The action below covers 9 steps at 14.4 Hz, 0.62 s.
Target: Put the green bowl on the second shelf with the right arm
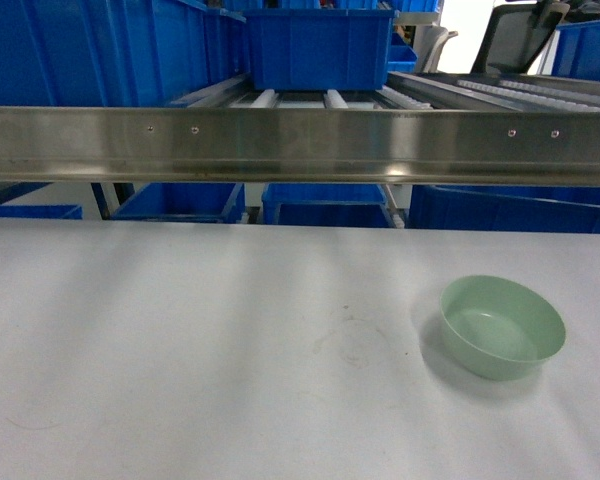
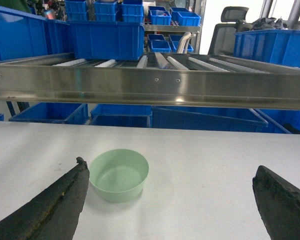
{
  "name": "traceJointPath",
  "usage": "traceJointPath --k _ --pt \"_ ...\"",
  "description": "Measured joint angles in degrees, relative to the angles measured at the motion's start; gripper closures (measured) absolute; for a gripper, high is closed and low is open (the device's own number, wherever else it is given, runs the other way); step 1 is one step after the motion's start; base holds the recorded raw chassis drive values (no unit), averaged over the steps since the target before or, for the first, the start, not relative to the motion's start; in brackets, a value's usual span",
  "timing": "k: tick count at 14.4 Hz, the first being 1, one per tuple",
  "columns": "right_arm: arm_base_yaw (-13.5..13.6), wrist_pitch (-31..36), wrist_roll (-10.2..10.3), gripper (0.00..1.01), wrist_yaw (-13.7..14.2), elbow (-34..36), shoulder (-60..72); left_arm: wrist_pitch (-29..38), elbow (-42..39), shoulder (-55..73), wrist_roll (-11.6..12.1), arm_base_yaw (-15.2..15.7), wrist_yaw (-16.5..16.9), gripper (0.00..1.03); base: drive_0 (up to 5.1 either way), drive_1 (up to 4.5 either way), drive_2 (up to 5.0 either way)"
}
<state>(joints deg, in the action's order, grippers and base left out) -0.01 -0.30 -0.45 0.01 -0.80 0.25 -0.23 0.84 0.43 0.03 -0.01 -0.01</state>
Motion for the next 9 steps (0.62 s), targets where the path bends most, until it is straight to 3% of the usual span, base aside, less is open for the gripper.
traceJointPath --k 9 --pt "0.0 0.0 0.0 0.03 0.0 0.0 0.0 -0.02 0.0 0.0 0.0 0.0 0.0 0.05 0.0 0.0 0.0"
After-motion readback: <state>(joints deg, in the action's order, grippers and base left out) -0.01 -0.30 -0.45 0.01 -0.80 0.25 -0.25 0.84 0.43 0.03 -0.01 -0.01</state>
